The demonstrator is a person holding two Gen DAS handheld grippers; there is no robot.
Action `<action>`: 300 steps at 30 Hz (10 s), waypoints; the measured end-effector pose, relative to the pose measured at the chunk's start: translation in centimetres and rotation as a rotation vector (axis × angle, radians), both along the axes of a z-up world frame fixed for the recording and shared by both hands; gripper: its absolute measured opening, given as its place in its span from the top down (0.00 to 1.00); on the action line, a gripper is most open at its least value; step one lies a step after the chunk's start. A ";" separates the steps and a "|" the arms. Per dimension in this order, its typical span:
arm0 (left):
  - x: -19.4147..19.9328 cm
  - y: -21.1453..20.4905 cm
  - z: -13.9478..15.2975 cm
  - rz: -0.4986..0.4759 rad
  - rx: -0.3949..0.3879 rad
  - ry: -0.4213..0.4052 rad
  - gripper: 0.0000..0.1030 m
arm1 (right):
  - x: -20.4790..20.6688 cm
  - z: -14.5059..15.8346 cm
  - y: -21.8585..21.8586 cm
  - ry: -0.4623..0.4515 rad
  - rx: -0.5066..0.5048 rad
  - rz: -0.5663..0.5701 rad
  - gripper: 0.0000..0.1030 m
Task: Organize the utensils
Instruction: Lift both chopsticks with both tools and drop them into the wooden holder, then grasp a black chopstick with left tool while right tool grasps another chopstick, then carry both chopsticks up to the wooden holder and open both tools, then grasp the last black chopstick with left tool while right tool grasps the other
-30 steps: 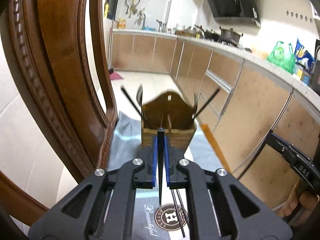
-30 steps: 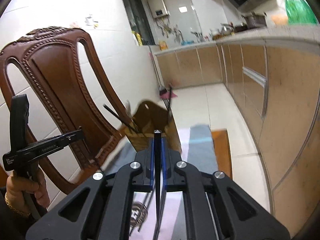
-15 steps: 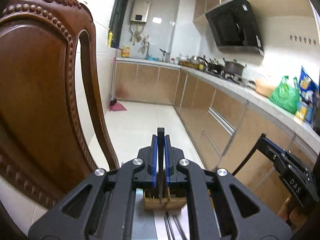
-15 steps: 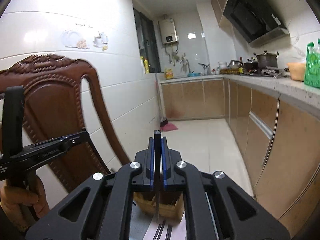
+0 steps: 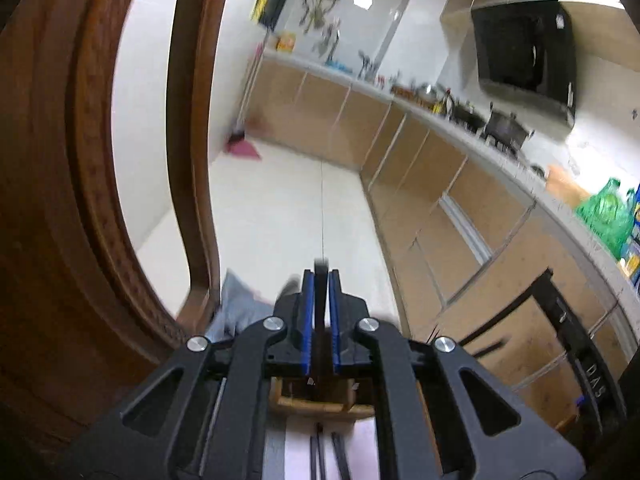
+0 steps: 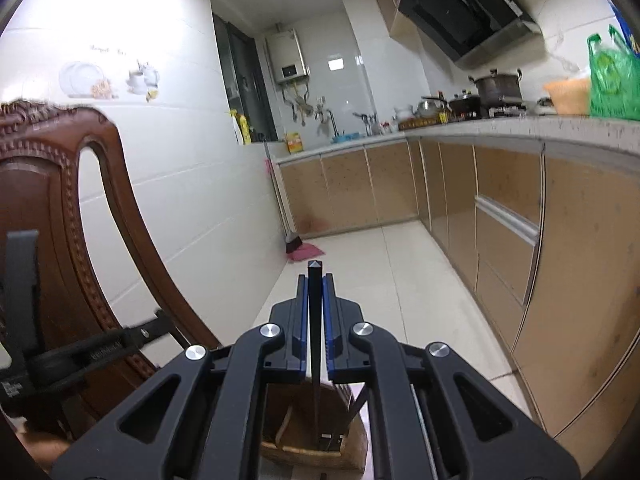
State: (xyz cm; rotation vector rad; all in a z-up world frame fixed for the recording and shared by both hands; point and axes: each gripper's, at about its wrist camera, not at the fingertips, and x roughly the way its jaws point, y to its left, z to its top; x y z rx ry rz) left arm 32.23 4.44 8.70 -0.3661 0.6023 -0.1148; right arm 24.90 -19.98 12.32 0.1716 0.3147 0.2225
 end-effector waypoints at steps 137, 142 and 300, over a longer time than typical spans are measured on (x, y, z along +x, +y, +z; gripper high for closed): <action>-6.6 -3.4 -22.5 -0.168 0.263 0.426 0.94 | 4.4 -24.6 8.1 0.727 -0.221 0.134 0.92; -8.8 -2.8 -18.5 -0.142 0.296 0.346 0.94 | 1.6 -21.5 6.0 0.665 -0.141 0.179 0.93; -12.0 -7.1 -19.5 -0.098 0.242 0.342 0.10 | -9.0 -22.9 -1.3 0.548 -0.328 0.071 0.41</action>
